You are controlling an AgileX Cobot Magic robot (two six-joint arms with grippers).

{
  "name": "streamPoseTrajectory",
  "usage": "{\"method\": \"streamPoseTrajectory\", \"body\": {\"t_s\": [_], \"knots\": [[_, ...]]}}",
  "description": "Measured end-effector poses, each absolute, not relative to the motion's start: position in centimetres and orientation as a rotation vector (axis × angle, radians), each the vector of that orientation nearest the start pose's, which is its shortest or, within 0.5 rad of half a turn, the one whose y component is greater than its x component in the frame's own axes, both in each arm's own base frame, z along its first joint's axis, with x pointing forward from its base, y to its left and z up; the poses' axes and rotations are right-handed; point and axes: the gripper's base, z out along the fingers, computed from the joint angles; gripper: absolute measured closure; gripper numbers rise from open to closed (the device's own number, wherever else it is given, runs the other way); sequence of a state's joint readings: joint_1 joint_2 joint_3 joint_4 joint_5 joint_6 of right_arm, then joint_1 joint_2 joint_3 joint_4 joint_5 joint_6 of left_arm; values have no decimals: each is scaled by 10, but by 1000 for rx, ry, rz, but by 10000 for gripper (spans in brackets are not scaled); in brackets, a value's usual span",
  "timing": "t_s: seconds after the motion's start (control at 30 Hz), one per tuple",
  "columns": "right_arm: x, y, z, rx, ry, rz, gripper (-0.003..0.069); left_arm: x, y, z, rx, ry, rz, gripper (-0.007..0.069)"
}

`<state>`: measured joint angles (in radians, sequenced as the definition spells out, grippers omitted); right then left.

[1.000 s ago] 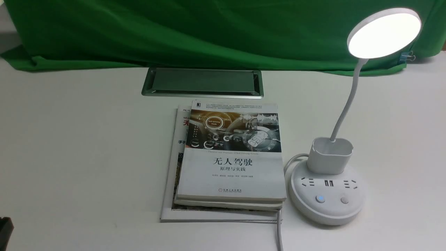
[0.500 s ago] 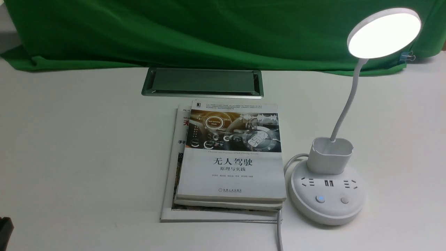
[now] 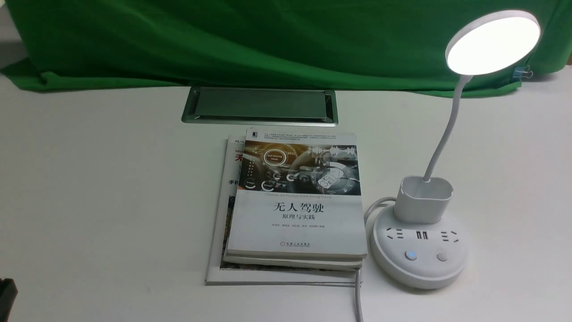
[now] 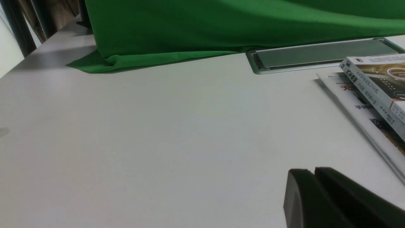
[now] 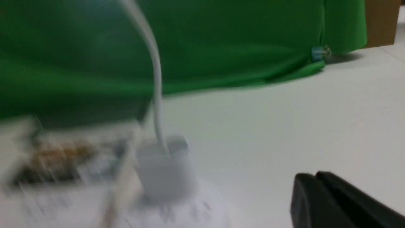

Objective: Turn off the desk lamp on the white desktop by hand.
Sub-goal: 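Press the power button on the lamp base to turn the lamp off with the right gripper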

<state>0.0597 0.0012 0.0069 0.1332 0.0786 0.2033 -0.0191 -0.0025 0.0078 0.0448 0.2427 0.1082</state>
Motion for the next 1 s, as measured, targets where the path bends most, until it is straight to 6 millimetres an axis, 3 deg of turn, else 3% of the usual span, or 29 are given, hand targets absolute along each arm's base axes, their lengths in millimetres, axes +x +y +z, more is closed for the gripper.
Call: {"method": "streamPoseTrajectory", "body": {"t_s": [0.23,0.33,0.47,0.57,0.63,0.77,0.8,1.0], "knots": [[56,3,215,343,1425,474,571,55,0,189,139,1727,106,605],[56,4,218,349,1520,468,572,55,0,189,139,1727,106,605],[61,9,252,249,1722,391,571,55,0,189,139,1727,106,605],[76,15,292,92,1992,299,572,55,0,189,139,1727,106,605],[91,18,304,13,2185,256,573,55,0,189,139,1727,106,605],[129,23,303,-93,2493,211,573,55,0,189,139,1727,106,605],[130,24,303,-99,2506,212,573,55,0,189,139,1727,106,605],[186,46,278,-214,2728,221,575,55,0,189,140,1727,107,605]]}}
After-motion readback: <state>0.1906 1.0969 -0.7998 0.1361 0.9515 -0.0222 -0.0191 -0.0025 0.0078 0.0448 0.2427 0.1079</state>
